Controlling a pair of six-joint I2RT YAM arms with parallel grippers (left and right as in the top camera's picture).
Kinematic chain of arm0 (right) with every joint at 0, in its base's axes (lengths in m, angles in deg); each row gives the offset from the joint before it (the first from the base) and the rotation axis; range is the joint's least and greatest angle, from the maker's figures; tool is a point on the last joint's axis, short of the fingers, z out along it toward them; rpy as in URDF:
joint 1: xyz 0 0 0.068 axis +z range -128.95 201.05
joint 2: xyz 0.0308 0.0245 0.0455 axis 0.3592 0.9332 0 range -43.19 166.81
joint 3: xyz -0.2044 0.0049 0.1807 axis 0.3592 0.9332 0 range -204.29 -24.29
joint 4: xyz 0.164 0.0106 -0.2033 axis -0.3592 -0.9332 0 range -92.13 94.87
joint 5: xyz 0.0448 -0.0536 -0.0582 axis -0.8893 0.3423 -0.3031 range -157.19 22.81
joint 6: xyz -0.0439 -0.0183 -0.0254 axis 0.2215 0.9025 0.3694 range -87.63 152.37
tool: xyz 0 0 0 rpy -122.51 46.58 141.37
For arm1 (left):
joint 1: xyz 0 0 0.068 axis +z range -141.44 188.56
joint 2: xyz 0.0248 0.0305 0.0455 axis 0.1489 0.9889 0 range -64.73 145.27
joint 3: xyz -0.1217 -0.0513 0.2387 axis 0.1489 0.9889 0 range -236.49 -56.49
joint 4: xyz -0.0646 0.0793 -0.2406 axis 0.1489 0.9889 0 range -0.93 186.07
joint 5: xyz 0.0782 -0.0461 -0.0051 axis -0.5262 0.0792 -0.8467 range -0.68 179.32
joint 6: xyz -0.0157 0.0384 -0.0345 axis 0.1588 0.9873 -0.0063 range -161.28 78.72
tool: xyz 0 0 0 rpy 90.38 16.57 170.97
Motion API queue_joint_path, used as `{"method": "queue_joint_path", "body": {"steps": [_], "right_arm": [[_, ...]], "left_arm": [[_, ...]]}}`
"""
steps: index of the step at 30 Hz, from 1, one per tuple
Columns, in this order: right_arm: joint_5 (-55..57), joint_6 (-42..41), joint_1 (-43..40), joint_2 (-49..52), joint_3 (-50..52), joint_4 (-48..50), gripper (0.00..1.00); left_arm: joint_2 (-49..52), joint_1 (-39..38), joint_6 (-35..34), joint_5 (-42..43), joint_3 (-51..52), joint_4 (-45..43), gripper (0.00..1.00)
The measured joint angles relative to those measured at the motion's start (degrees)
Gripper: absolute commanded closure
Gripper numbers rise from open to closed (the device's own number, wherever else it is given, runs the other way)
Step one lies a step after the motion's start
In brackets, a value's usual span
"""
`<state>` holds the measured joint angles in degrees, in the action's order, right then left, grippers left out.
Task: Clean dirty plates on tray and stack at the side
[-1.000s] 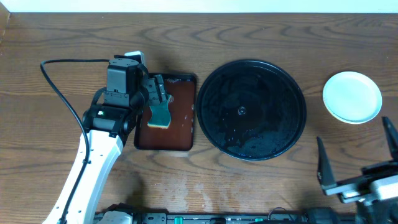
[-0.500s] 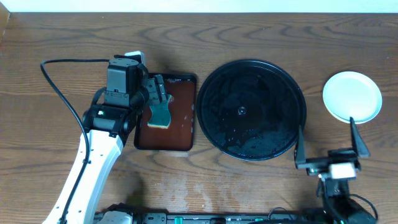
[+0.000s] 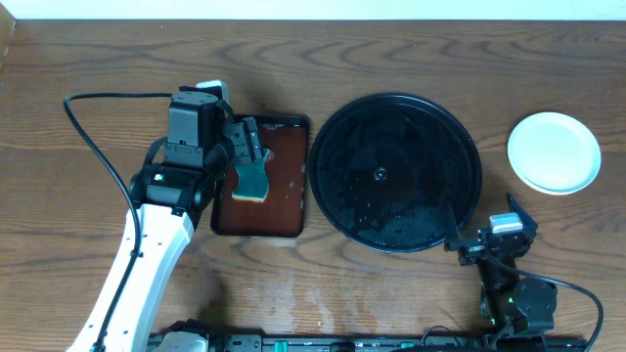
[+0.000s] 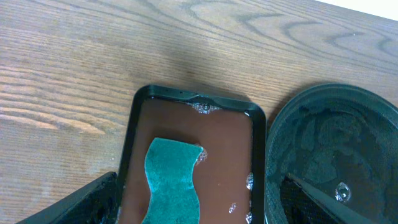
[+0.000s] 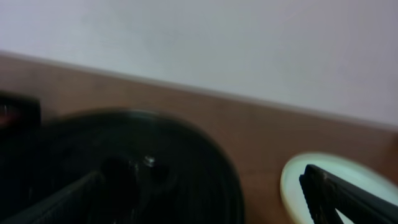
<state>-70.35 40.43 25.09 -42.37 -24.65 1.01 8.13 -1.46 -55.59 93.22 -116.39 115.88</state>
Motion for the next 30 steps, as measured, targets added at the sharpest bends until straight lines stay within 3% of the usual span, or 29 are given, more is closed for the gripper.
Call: {"method": "queue_joint_path", "body": {"steps": [30], "right_arm": [[0.63,-0.55,0.0,-0.13,0.0,0.02,0.01]], "left_arm": [[0.0,0.0,-0.02,0.0,0.0,-0.02,0.17]]}}
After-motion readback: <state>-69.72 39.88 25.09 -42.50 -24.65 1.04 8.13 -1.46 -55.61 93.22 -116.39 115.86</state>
